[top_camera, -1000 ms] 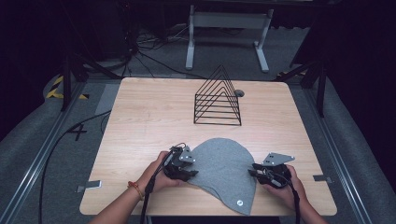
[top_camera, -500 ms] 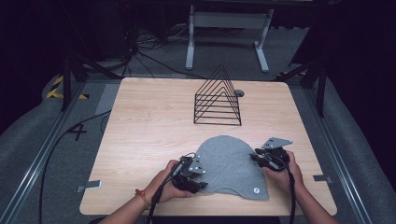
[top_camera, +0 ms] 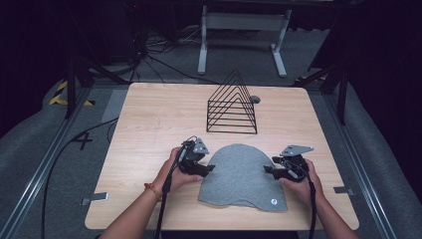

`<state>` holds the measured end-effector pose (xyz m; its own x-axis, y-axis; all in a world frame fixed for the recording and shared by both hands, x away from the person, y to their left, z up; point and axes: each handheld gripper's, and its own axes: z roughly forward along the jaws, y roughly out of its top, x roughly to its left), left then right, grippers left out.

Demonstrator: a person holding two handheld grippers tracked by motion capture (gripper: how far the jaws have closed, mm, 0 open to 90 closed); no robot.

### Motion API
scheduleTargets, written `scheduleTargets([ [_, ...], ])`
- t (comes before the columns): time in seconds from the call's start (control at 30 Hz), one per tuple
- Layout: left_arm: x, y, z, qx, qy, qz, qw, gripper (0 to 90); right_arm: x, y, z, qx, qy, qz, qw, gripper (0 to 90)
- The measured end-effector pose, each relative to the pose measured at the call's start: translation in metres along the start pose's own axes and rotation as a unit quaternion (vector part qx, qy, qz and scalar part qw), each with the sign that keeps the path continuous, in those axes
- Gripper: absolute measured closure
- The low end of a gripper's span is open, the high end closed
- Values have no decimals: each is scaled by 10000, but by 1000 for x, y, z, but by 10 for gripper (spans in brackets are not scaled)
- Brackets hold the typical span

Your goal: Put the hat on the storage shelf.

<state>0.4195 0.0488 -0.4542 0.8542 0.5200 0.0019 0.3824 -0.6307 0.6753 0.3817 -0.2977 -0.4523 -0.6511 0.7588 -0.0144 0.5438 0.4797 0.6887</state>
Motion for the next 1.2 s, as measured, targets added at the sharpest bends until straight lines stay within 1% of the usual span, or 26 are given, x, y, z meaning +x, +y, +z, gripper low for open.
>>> scheduleTargets([
  [0.03,1,0,3,43,21,-77,10000,393,0,0,2,67,2,-26,10000,439],
  [0.07,3,0,9,94,3,-24,10000,394,0,-1,4,95,20,-8,10000,427],
  [0.1,3,0,11,107,-12,-40,9999,390,-1,-1,5,76,54,19,10000,417],
  [0.23,4,-3,13,-35,-77,-184,9998,394,-2,-2,5,74,7,41,10000,384],
  [0.27,4,-4,12,-42,-86,-162,9998,396,-2,-2,5,79,12,39,10000,385],
  [0.3,2,-3,12,-29,-114,-159,9998,419,-2,-2,5,90,28,18,10000,406],
  [0.33,1,-3,11,-9,-196,-41,9998,472,-1,-2,5,86,58,9,9999,440],
  [0.37,-1,-3,10,-15,-233,-10,9997,537,0,-1,4,101,90,-14,9999,476],
  [0.4,-3,-3,10,5,-266,30,9996,572,1,-1,4,120,85,-26,9999,518],
  [0.47,-4,-3,9,18,-330,39,9994,645,5,0,3,137,173,-34,9998,639],
  [0.53,-5,-3,9,41,-396,30,9992,692,7,1,3,154,217,-28,9996,694],
  [0.6,-5,-3,9,13,-527,108,9985,782,8,1,3,139,292,-4,9995,758],
  [0.63,-6,-3,9,25,-572,115,9983,827,8,0,3,111,341,22,9994,790],
  [0.67,-7,-3,9,11,-552,123,9984,847,8,0,3,95,387,29,9992,803],
  [0.73,-7,-2,10,17,-535,159,9984,852,6,-1,3,88,432,46,9990,825],
  [0.87,-9,-2,9,33,-504,182,9986,864,7,-2,3,44,436,31,9990,844],
  [0.97,-8,-2,8,27,-529,121,9985,867,8,-2,2,16,426,-42,9991,850],
  [1.0,-8,-2,7,-5,-520,110,9986,868,8,-2,2,-15,431,-51,9991,851],
  [1.03,-9,-1,4,-35,-505,153,9986,869,8,-2,1,-31,439,-47,9990,851],
  [1.1,-9,0,1,-70,-491,169,9986,869,8,-1,-1,-62,447,-84,9989,851],
  [1.13,-9,1,-1,-153,-515,183,9984,870,8,-1,-3,-102,464,-87,9988,852],
  [1.17,-11,3,-4,-225,-494,177,9984,869,9,1,-5,-147,456,-114,9988,852],
  [1.2,-12,5,-6,-241,-490,228,9982,870,9,2,-10,-230,462,-127,9986,852],
])
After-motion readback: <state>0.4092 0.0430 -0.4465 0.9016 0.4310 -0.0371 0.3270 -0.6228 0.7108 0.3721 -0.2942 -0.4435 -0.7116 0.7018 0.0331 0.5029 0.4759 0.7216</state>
